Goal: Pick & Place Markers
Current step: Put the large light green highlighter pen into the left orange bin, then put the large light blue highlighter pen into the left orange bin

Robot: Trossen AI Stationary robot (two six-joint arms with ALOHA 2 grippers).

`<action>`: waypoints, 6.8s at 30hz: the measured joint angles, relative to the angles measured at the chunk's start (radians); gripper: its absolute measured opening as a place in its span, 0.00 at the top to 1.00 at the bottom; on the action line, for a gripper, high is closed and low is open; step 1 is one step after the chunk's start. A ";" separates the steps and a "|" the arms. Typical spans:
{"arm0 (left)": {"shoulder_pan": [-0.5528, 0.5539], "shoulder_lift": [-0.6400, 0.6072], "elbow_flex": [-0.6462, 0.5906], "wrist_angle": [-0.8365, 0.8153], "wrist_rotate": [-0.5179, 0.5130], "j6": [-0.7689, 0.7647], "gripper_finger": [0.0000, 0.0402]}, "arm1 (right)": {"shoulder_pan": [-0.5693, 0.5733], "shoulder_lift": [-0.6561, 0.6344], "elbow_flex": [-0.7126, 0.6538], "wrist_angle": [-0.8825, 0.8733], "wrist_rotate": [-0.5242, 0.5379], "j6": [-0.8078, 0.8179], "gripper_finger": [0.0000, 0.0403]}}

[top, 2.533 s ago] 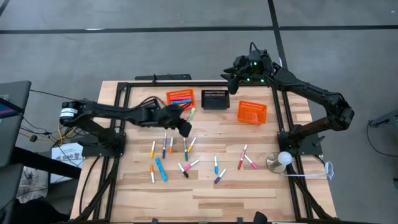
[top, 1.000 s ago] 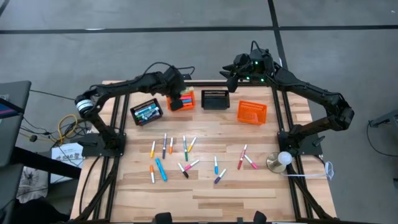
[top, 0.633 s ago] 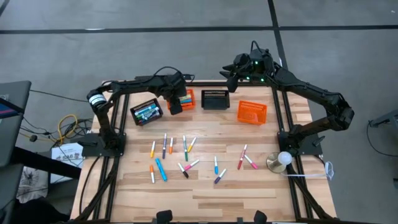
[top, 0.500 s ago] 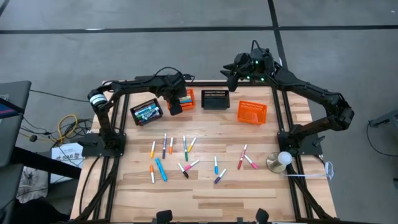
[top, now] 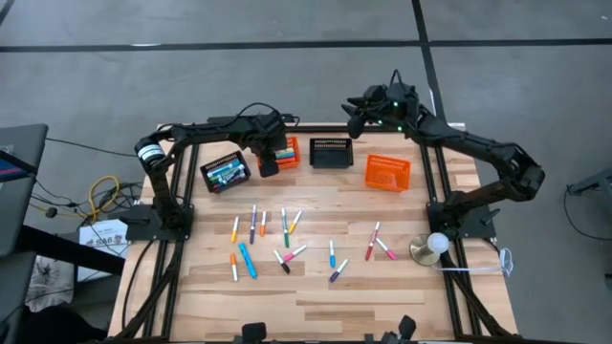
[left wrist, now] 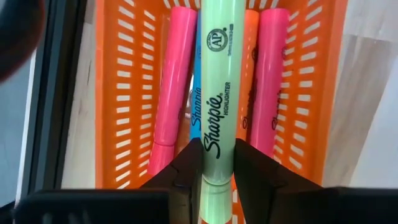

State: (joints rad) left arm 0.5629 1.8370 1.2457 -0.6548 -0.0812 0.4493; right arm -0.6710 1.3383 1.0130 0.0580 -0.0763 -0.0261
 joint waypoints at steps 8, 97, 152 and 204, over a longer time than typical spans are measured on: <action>0.000 0.000 0.000 0.000 -0.004 0.040 0.81 | 0.010 -0.127 -0.094 0.058 0.140 -0.010 0.69; -0.886 -0.326 -0.124 -0.047 -0.080 -2.083 0.57 | 0.239 -0.698 -0.414 -0.143 0.126 0.106 0.69; -1.012 -0.225 -0.444 0.026 0.087 -2.604 0.72 | 0.239 -0.698 -0.413 -0.168 0.102 0.095 0.69; -1.022 -0.757 -0.454 0.240 -0.363 -1.793 0.82 | 0.239 -0.698 -0.413 -0.133 0.102 0.071 0.69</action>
State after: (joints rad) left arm -0.4591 1.0800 0.7921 -0.4149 -0.4443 -1.3433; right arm -0.4324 0.6406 0.5999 -0.0746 0.0261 0.0451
